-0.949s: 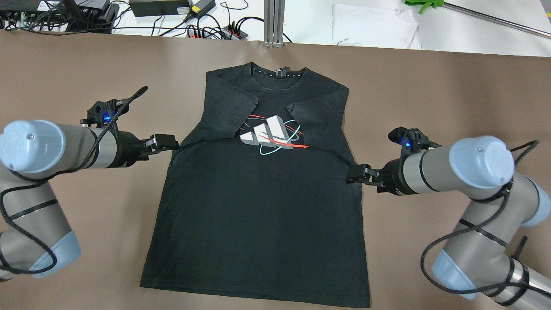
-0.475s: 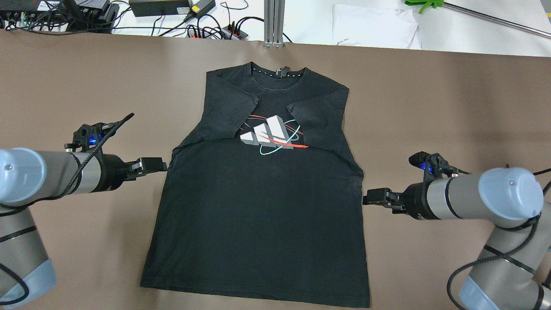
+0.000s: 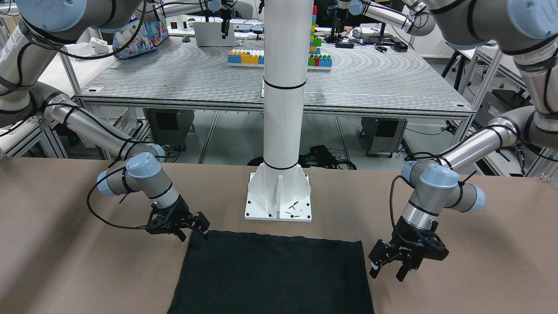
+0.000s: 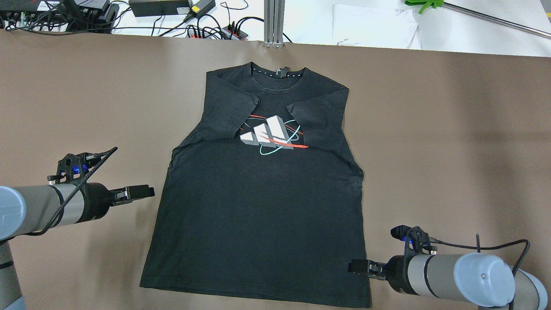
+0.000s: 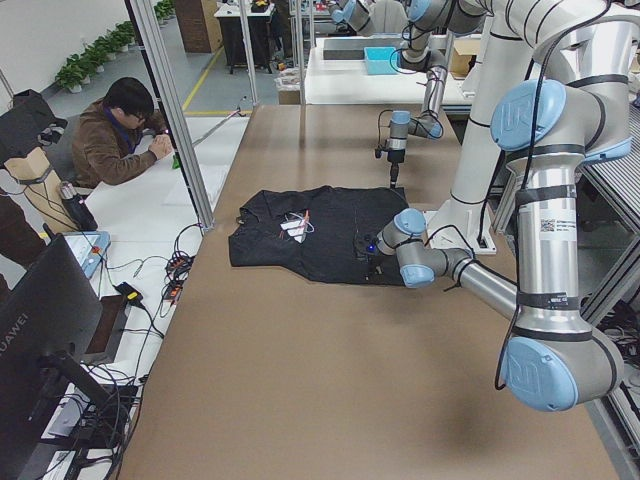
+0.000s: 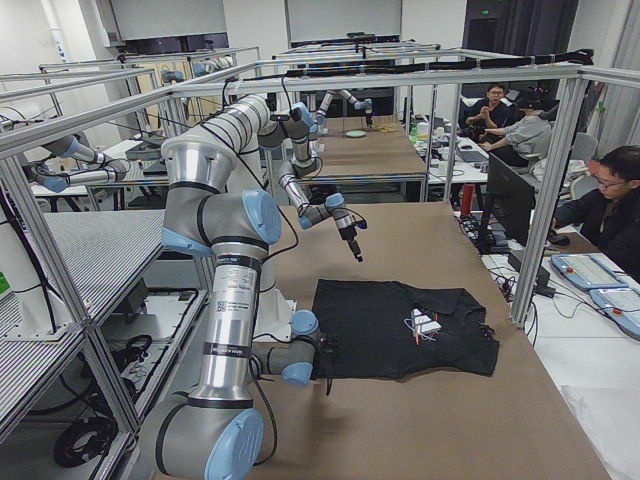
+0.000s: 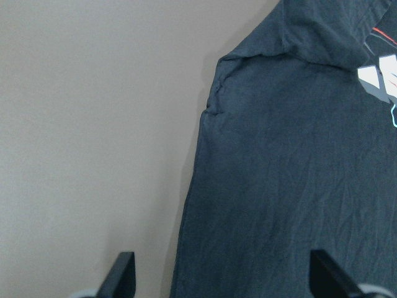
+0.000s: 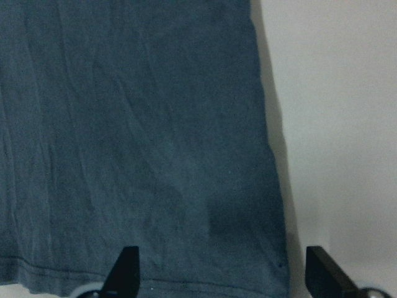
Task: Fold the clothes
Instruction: 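Move both grippers down along the shirt sides toward the hem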
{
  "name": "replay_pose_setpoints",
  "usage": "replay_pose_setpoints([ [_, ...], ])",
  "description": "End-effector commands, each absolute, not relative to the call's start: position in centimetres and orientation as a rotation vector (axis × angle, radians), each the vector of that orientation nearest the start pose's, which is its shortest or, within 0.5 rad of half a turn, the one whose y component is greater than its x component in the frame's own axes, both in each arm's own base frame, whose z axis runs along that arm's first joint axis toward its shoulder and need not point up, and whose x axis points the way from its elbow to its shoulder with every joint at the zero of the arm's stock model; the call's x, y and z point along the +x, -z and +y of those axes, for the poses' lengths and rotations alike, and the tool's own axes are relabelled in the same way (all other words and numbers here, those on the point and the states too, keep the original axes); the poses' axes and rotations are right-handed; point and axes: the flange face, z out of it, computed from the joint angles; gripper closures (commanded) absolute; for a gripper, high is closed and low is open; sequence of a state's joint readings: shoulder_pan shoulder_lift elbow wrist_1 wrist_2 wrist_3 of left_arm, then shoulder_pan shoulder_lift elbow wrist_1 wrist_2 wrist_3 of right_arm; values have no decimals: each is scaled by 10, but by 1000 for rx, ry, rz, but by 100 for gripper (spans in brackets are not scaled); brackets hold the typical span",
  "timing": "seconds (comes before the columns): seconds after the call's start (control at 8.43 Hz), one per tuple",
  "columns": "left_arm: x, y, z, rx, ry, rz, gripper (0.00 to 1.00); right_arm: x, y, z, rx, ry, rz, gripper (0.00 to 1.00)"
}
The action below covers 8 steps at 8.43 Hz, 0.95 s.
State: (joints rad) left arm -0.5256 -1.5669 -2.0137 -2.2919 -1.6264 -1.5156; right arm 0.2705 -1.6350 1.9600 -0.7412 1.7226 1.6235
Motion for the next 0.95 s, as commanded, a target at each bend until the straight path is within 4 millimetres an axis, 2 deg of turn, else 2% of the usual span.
replay_pose_setpoints([
  [0.0, 357, -369, -353, 285, 385, 1132, 0, -424, -417, -227, -24, -184, -1146, 6],
  [0.36, 357, -371, -353, 284, 386, 1127, 0, -430, -420, -212, -35, -159, -1139, 6],
  [0.59, 357, -373, -354, 297, 391, 1121, 0, -431, -421, -210, -38, -155, -1135, 8],
  [0.71, 359, -373, -354, 295, 389, 1120, 0, -431, -422, -209, -39, -154, -1134, 15],
  [0.83, 360, -372, -354, 295, 388, 1121, 0, -432, -424, -208, -41, -154, -1129, 43],
])
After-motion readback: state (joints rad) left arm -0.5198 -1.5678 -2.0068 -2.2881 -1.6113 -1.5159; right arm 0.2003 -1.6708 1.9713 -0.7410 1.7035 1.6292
